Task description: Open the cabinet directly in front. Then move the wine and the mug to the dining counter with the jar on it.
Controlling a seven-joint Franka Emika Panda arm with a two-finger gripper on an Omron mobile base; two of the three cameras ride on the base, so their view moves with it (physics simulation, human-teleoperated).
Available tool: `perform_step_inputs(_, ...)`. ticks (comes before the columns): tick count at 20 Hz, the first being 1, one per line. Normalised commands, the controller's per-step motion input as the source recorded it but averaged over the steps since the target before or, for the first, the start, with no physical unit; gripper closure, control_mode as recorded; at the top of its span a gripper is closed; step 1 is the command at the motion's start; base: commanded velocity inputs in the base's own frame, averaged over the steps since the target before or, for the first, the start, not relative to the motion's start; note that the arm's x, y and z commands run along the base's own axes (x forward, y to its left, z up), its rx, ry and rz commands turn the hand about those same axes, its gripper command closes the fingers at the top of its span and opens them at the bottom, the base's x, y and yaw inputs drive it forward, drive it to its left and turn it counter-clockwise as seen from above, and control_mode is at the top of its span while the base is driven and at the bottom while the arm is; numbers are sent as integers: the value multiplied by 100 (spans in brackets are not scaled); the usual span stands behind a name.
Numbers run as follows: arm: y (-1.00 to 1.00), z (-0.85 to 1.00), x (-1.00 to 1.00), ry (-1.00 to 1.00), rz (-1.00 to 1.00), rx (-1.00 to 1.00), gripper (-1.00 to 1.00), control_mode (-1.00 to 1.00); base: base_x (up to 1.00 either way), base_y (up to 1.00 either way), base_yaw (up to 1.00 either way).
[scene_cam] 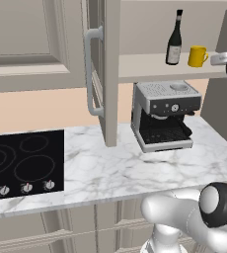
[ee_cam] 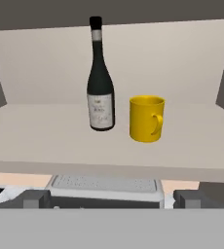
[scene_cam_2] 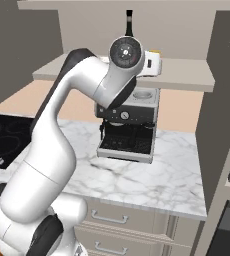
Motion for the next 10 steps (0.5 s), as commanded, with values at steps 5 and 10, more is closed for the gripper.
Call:
perform_step_inputs(5, -7, -5, 18, 2, 2, 0, -100, -100, 0, 0, 0)
perform_step_inputs(10, -6, -8, 17, 1, 2, 0, -100, -100, 0, 0, 0)
